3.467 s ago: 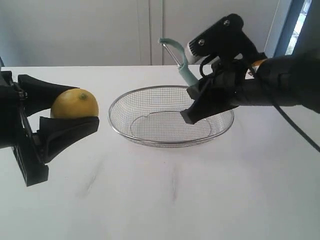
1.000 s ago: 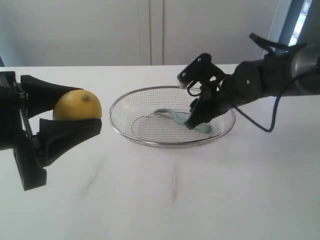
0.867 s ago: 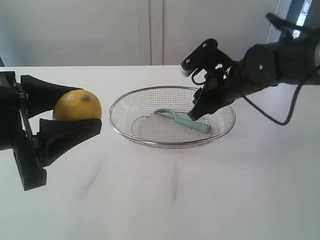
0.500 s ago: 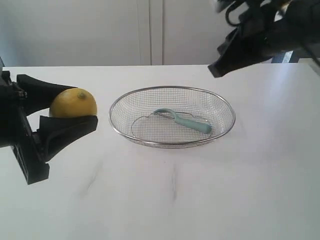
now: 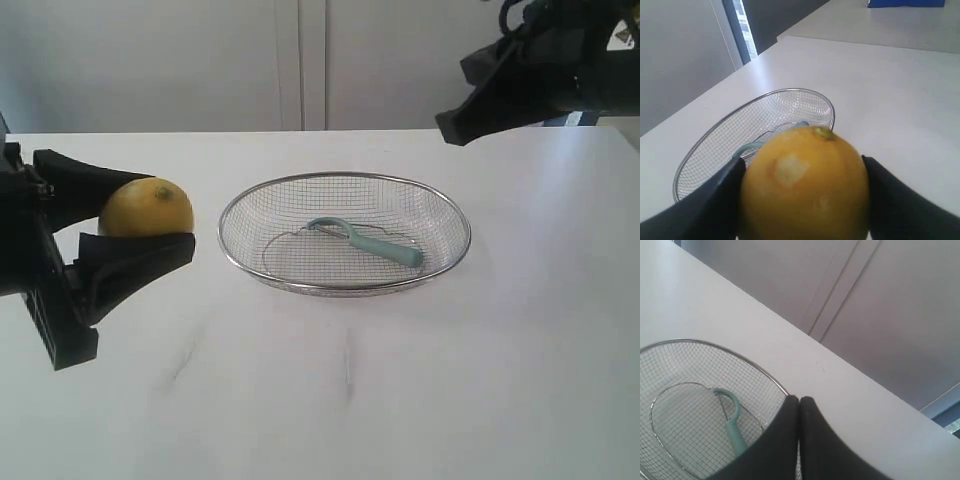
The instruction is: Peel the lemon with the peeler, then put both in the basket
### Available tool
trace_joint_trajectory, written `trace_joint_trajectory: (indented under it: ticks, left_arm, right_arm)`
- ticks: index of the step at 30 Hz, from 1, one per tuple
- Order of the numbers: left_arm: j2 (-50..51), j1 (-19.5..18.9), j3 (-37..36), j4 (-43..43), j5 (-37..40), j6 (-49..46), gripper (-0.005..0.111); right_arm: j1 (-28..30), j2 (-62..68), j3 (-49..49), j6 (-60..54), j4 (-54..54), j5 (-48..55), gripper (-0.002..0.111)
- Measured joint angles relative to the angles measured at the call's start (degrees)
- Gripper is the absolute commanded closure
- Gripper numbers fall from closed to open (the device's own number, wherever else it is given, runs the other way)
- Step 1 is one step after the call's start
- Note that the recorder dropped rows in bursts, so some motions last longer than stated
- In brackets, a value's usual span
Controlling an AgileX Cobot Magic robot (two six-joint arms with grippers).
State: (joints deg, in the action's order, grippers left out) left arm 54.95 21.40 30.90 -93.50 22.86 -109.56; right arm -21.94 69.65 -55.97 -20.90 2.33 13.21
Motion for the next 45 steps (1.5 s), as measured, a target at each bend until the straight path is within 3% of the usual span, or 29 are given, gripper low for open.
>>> trace_joint_trajectory:
  ticks: [13,18,24,26,29,33,34,35,37,38,40,43,45]
  left_arm:
    - [0.00,0.00,-0.22,6.88,0.00,7.03,0.107]
    - [0.09,0.00,-0.17,-3.00,0.00,10.04,0.107]
    - [5.31,0.97,6.75,-3.88,-1.09,14.17,0.107]
    - [8.97,4.48,12.94,2.38,-7.35,19.49,0.107]
    - [16.96,11.00,23.60,20.71,-16.74,31.70,0.107]
    - [26.94,12.14,32.94,34.45,-23.36,35.22,0.107]
    - [29.68,12.14,33.50,35.44,-29.49,32.42,0.107]
    - [30.43,12.14,33.59,34.75,-32.23,29.38,0.107]
    - [32.10,12.14,34.28,22.43,-43.10,11.35,0.107]
    - [33.16,12.14,36.11,8.90,-51.56,-2.17,0.107]
    - [34.07,11.87,37.20,-1.01,-60.64,-2.67,0.107]
    - [34.27,12.02,37.18,-4.87,-58.43,-2.67,0.107]
    - [34.27,12.84,37.34,-5.20,-51.48,-2.67,0.107]
  right_arm:
    - [0.00,-17.09,0.14,9.32,0.00,3.56,0.108]
    - [0.00,-24.73,0.14,9.32,0.00,3.78,0.108]
    - [0.00,-28.56,0.14,9.45,0.00,3.89,0.108]
    - [0.00,-29.44,0.14,9.45,0.00,3.89,0.108]
    - [0.00,-29.49,0.14,9.45,0.00,3.89,0.108]
    - [0.00,-29.49,0.14,9.57,0.00,3.89,0.108]
    - [0.00,-29.49,0.14,9.57,0.00,3.89,0.108]
    - [0.00,-29.49,0.14,9.57,0.00,3.89,0.108]
    - [0.00,-29.49,0.14,9.57,0.00,3.89,0.108]
    - [0.00,-29.49,0.14,9.57,0.00,3.89,0.108]
    - [0.00,-29.49,0.14,9.57,0.10,4.00,0.108]
    - [0.00,-29.49,0.14,9.57,0.10,4.00,0.108]
    - [0.00,-29.49,0.14,9.57,0.10,4.00,0.108]
